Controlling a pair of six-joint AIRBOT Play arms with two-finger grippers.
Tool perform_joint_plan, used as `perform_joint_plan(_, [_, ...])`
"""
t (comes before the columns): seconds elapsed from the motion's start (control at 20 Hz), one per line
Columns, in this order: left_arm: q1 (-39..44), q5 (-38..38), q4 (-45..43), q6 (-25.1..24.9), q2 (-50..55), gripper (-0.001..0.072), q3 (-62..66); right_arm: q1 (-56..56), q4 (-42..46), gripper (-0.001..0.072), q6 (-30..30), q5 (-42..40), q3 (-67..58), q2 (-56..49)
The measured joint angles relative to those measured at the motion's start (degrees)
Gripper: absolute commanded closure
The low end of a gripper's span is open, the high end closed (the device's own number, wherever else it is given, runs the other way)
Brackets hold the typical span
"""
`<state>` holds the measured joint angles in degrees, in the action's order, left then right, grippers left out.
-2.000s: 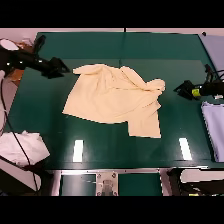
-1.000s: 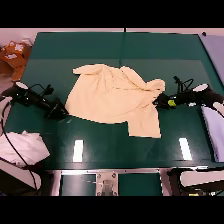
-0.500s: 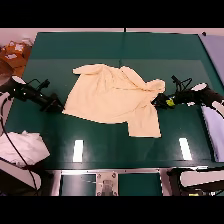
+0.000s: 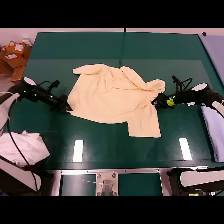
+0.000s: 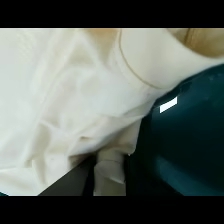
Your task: Fold the shirts.
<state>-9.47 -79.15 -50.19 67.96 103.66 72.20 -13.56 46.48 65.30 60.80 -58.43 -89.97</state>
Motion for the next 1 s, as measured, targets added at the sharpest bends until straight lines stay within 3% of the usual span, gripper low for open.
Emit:
perform_joint_plan(0.1, [0.6,0.6,-0.3,0.1,-0.1,0.0686,1.4,0.2,0.0,0.0689,-0.1,0.1,0.0,0.0])
perform_joint_plan(0.45, [1.2,-0.7,-0.9,1.8,-10.9,0.0686,8.0,0.0,-2.0,0.0691,-1.2,3.5,-5.3,4.0])
perform_joint_plan(0.7, [1.2,-1.1,-1.8,2.9,-26.7,0.0686,19.6,-1.6,-2.4,0.0691,0.9,4.5,-19.2,20.1])
perform_joint_plan(1.0, [1.2,0.5,-2.3,3.5,-42.6,0.0685,41.3,-5.1,-2.5,0.0691,5.8,-6.7,-34.2,43.1])
